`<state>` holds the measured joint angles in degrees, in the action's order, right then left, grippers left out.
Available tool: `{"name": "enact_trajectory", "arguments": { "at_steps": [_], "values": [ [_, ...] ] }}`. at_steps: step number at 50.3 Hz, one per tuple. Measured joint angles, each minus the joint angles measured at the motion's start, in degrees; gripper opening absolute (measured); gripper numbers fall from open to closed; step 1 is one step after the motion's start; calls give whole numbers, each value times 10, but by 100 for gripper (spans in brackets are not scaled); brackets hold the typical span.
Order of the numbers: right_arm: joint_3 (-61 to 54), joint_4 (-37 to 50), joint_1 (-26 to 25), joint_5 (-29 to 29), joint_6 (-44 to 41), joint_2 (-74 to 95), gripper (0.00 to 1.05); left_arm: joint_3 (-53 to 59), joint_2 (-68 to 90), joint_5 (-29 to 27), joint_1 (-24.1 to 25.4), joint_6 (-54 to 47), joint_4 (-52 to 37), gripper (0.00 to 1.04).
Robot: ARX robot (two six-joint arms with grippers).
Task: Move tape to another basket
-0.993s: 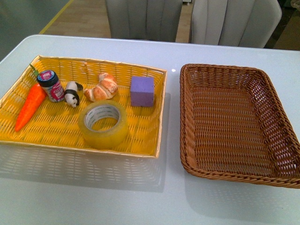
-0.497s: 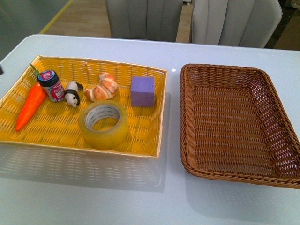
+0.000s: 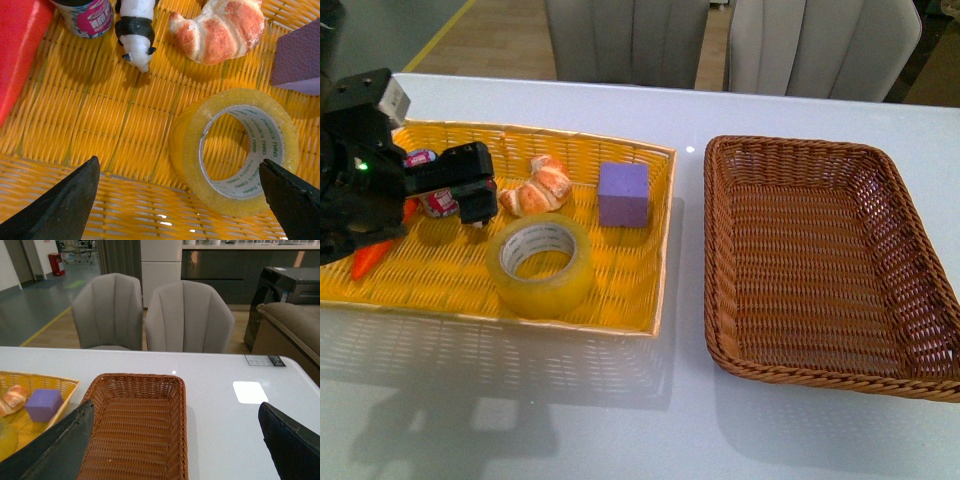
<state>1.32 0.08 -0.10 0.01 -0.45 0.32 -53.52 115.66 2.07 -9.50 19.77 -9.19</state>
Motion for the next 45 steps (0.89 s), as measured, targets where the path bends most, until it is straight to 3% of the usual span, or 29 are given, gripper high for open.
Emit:
{"name": "enact_trajectory", "arguments": {
  "at_steps": [22,45],
  "values": [
    [0,0,0,0,0,0,96,-136,141,-21,-29,-10,59,96],
    [0,0,0,0,0,0,96,-171,192,-37,-29,-14,71,96]
  ]
}}
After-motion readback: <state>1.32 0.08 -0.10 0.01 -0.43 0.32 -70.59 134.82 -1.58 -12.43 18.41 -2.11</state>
